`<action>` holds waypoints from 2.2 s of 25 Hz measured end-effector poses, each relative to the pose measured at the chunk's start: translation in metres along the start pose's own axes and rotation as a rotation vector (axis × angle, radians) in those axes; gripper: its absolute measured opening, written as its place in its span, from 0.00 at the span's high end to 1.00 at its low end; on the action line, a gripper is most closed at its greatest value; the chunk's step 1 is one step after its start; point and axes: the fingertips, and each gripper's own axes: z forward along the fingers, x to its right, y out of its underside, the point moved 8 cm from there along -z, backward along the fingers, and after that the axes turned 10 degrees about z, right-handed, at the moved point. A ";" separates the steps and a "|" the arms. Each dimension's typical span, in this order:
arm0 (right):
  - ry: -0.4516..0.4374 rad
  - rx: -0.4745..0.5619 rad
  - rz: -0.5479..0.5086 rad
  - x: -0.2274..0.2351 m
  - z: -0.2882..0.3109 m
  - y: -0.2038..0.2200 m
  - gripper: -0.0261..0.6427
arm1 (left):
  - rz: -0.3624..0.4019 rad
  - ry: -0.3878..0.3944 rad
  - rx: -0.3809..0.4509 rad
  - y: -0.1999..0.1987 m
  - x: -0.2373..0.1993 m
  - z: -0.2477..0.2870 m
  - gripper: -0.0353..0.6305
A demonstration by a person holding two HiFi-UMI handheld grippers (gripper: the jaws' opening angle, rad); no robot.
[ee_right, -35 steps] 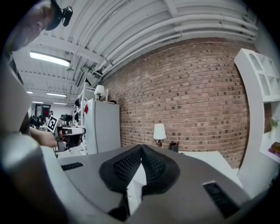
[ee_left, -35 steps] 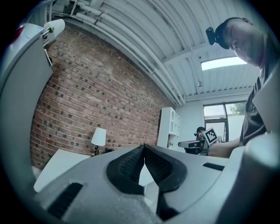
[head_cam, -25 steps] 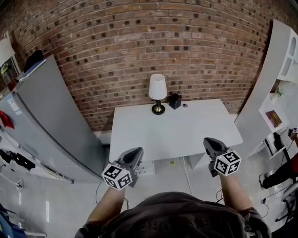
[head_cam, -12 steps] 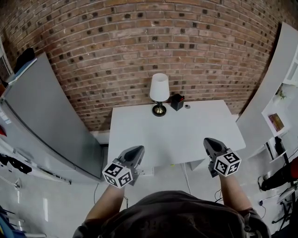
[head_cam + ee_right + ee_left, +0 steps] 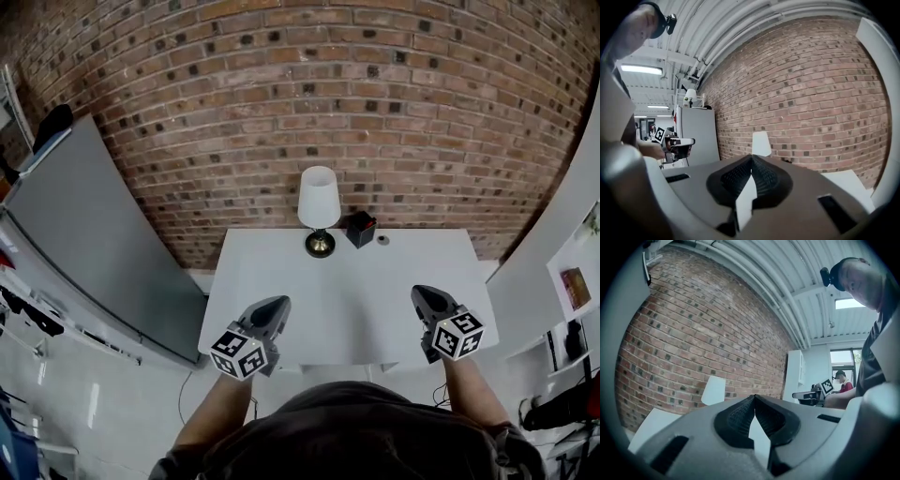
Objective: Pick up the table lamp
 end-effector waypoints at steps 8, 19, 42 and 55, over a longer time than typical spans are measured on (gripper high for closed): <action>-0.093 -0.024 -0.015 0.088 0.042 -0.029 0.97 | -0.026 -0.096 -0.055 0.012 0.005 0.085 0.94; -0.014 0.008 -0.022 0.063 0.098 -0.018 0.97 | 0.003 -0.032 -0.067 0.027 -0.069 0.085 0.94; -0.020 -0.004 -0.050 0.060 0.134 -0.022 0.97 | 0.065 0.000 -0.163 0.074 -0.101 0.144 0.59; 0.010 -0.010 -0.057 0.108 0.205 0.005 0.97 | 0.069 -0.062 -0.257 0.151 -0.160 0.232 0.59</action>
